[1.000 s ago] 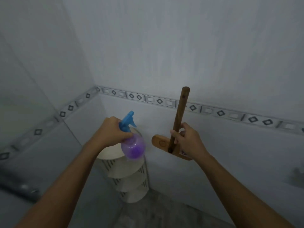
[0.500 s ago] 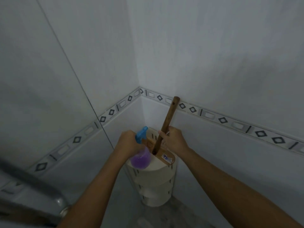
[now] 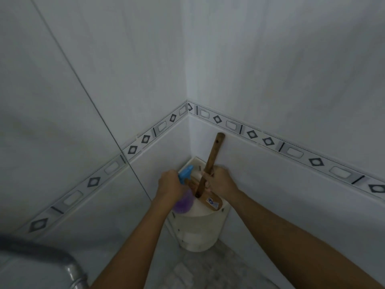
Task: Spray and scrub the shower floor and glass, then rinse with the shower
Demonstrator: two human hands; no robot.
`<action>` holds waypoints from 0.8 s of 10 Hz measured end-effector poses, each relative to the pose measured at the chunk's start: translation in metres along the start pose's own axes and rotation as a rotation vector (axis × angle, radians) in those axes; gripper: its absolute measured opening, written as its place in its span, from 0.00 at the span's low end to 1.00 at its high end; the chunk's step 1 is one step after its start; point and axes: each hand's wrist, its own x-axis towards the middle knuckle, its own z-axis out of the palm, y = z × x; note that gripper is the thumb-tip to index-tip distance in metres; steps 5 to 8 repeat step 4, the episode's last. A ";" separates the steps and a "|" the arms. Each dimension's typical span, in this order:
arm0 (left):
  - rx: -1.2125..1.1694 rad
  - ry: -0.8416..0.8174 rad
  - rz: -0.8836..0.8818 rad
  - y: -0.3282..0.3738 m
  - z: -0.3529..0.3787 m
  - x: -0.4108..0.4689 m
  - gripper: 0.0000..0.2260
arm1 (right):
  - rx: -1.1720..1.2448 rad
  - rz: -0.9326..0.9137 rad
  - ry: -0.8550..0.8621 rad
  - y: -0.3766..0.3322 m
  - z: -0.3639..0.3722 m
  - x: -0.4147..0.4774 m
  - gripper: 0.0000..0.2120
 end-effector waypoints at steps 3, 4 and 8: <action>0.016 -0.030 -0.037 -0.008 0.008 0.004 0.16 | 0.033 0.026 -0.038 0.006 -0.003 0.000 0.06; 0.088 -0.043 -0.020 -0.003 0.003 -0.003 0.22 | 0.061 -0.002 -0.047 0.013 -0.011 -0.003 0.06; 0.088 -0.043 -0.020 -0.003 0.003 -0.003 0.22 | 0.061 -0.002 -0.047 0.013 -0.011 -0.003 0.06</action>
